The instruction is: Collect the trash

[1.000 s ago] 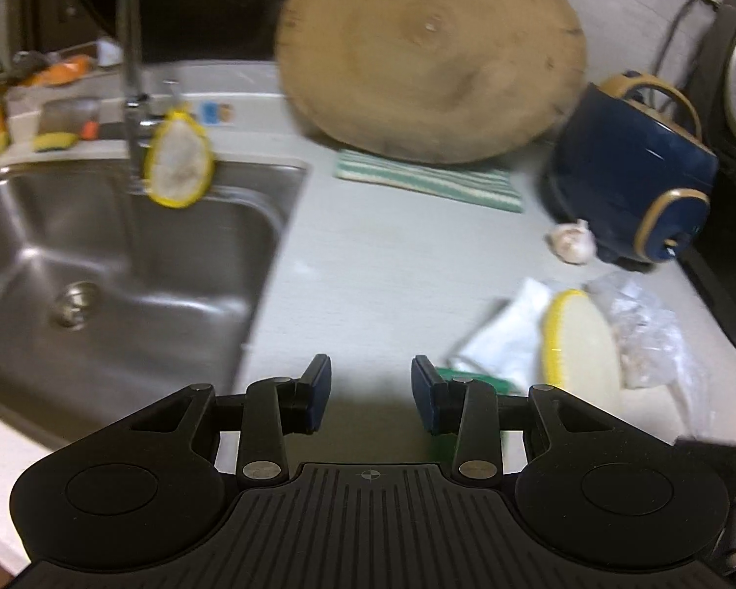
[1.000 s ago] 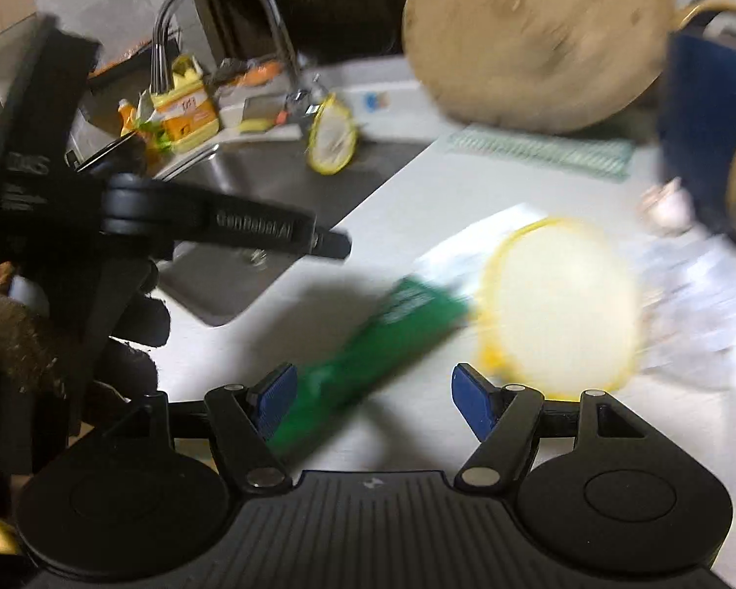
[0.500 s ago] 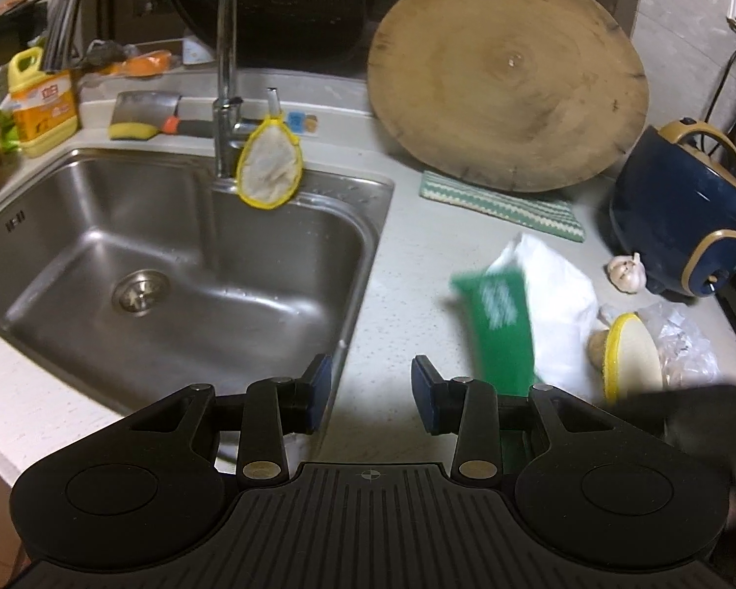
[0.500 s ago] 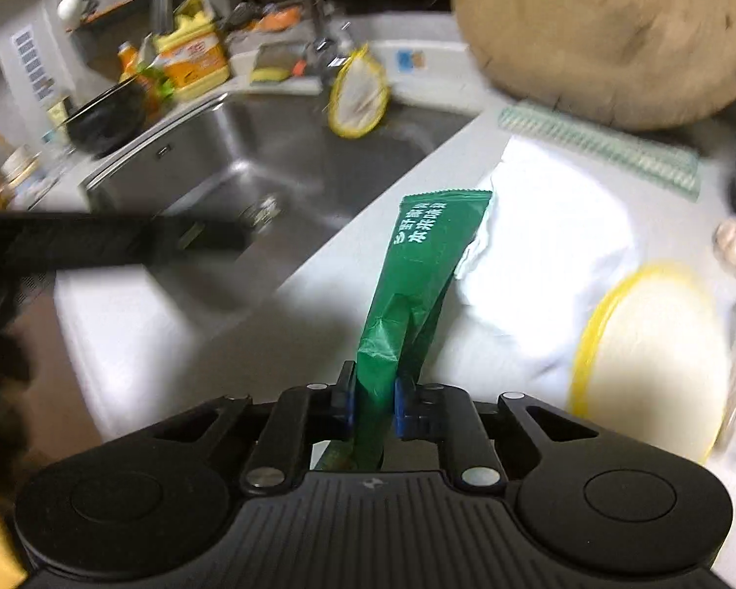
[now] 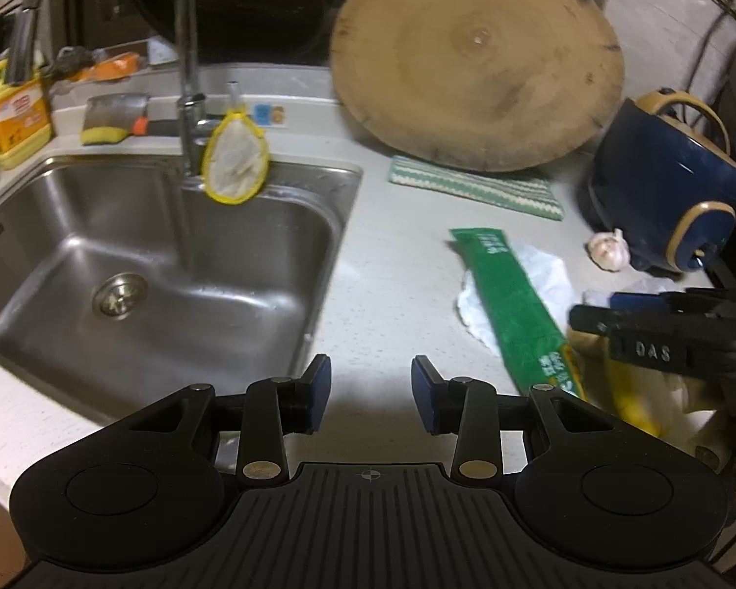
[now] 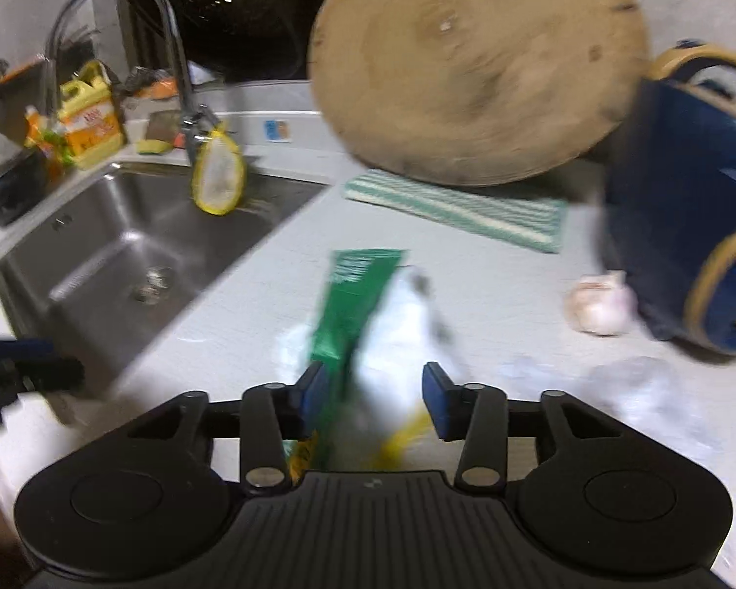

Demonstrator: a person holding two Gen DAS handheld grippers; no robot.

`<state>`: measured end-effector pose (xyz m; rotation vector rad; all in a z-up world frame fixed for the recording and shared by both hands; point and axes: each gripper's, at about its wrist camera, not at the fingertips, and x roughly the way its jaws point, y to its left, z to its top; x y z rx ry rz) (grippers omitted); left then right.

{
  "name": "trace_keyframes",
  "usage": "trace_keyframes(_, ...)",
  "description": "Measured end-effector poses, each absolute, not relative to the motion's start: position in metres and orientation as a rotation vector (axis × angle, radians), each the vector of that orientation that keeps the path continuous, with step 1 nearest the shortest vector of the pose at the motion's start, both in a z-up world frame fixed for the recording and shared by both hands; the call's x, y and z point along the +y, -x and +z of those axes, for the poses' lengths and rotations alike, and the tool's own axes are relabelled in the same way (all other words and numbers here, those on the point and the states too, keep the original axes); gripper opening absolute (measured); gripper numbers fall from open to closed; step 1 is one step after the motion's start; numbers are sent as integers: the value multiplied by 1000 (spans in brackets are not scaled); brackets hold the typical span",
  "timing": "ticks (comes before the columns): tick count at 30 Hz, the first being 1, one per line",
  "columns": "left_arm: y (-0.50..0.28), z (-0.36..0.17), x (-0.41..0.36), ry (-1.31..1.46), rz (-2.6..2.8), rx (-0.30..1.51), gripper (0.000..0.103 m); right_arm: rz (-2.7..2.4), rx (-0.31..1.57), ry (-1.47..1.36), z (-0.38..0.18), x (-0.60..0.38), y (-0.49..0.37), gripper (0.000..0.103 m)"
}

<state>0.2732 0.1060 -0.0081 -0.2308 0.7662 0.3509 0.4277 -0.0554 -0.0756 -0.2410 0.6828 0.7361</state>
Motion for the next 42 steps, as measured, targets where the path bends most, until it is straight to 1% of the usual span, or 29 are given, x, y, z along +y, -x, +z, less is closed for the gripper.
trace_keyframes(3, -282, -9, 94, 211, 312, 774, 41, 663, 693, 265, -85, -79, -429, 47)
trace_keyframes(7, -297, -11, 75, 181, 256, 789, 41, 589, 736, 230, -96, -120, -432, 47)
trace_keyframes(11, -313, -13, 56, 160, 199, 803, 41, 535, 738, 198, -100, -149, -428, 47)
trace_keyframes(14, -322, -14, 46, 194, 143, 791, 41, 492, 716, 207, -102, -168, -423, 47)
trace_keyframes(16, -329, -14, 37, 217, 101, 781, 41, 463, 709, 208, -104, -179, -424, 50)
trace_keyframes(22, -357, -23, 12, 246, -10, 769, 41, 431, 733, 154, -115, -211, -425, 50)
trace_keyframes(27, -377, -36, 10, 324, 12, 826, 40, 454, 701, 101, -114, -228, -416, 51)
trace_keyframes(31, -381, -54, -9, 277, -37, 904, 41, 482, 655, 67, -107, -236, -411, 56)
trace_keyframes(34, -383, -65, -18, 271, -54, 937, 41, 510, 650, 53, -104, -237, -410, 56)
trace_keyframes(35, -384, -69, -19, 284, -62, 948, 41, 522, 665, 50, -105, -236, -410, 54)
trace_keyframes(36, -383, -72, -19, 298, -69, 957, 41, 539, 693, 39, -108, -234, -410, 45)
trace_keyframes(37, -381, -73, -19, 306, -75, 947, 41, 564, 722, 25, -110, -232, -410, 32)
trace_keyframes(38, -380, -73, -19, 309, -81, 946, 40, 585, 743, 21, -114, -229, -409, 28)
trace_keyframes(39, -380, -74, -19, 317, -89, 946, 40, 595, 755, 26, -117, -226, -406, 25)
trace_keyframes(42, -379, -73, -15, 361, -102, 953, 41, 584, 741, 45, -119, -218, -399, 25)
